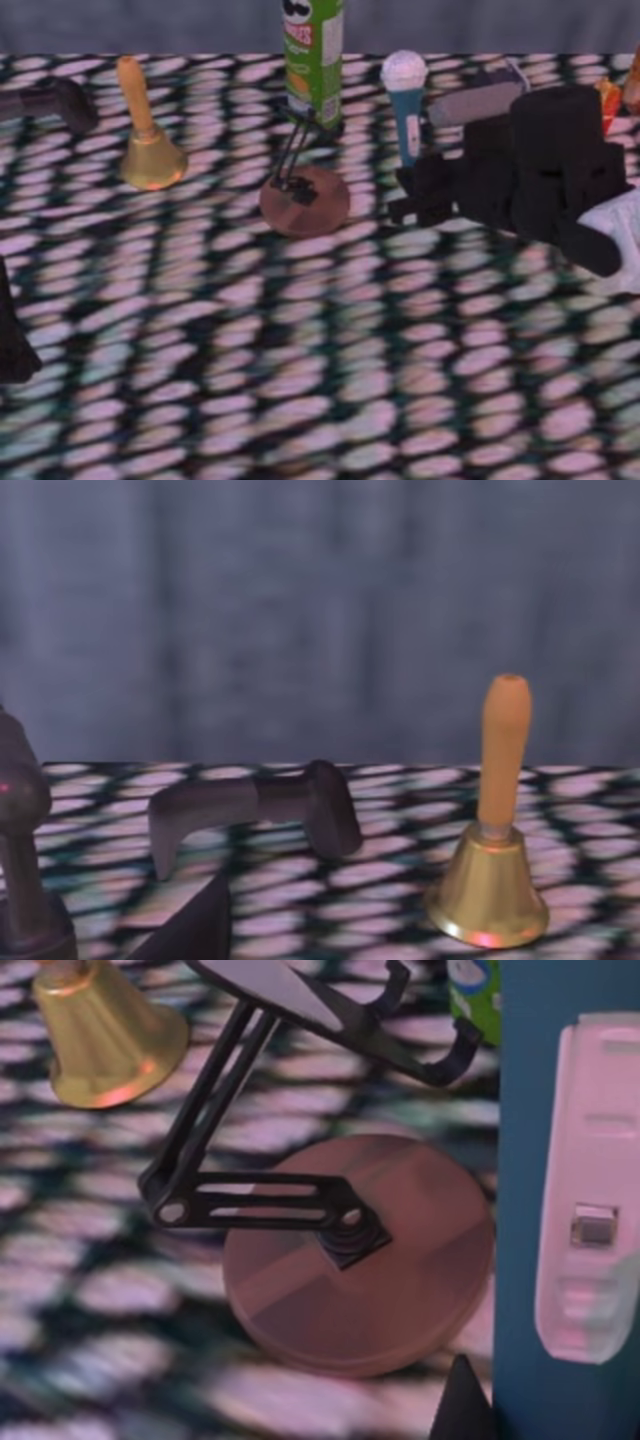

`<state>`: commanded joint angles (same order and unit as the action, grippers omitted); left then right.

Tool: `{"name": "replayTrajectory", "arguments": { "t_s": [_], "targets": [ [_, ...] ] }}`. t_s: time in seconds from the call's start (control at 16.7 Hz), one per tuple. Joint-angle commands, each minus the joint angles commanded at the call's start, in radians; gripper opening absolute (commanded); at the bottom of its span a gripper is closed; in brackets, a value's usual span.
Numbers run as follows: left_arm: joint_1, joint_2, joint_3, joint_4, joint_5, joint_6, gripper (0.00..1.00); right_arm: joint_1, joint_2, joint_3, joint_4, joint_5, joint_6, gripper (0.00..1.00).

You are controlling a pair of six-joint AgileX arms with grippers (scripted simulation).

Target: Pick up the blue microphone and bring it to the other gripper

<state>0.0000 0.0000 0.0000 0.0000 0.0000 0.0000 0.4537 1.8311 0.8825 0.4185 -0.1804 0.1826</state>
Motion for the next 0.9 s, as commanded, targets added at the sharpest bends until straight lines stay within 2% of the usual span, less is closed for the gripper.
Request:
{"name": "replayTrajectory", "arguments": {
  "t_s": [0.24, 0.42, 0.6, 0.9],
  "targets": [
    [0.0, 0.0, 0.0, 0.0, 0.0, 0.0, 1.0, -0.003, -0.094, -0.092, 0.316, -0.082, -0.095, 0.0],
    [0.0, 0.0, 0.0, 0.0, 0.0, 0.0, 1.0, -0.005, -0.152, -0.135, 0.461, -0.124, -0.146, 0.0],
    [0.0, 0.0, 0.0, 0.0, 0.0, 0.0, 1.0, -0.006, -0.177, -0.151, 0.509, -0.14, -0.166, 0.0],
    [0.0, 0.0, 0.0, 0.0, 0.0, 0.0, 1.0, -0.001, -0.174, -0.146, 0.509, -0.136, -0.163, 0.0]
  ]
}}
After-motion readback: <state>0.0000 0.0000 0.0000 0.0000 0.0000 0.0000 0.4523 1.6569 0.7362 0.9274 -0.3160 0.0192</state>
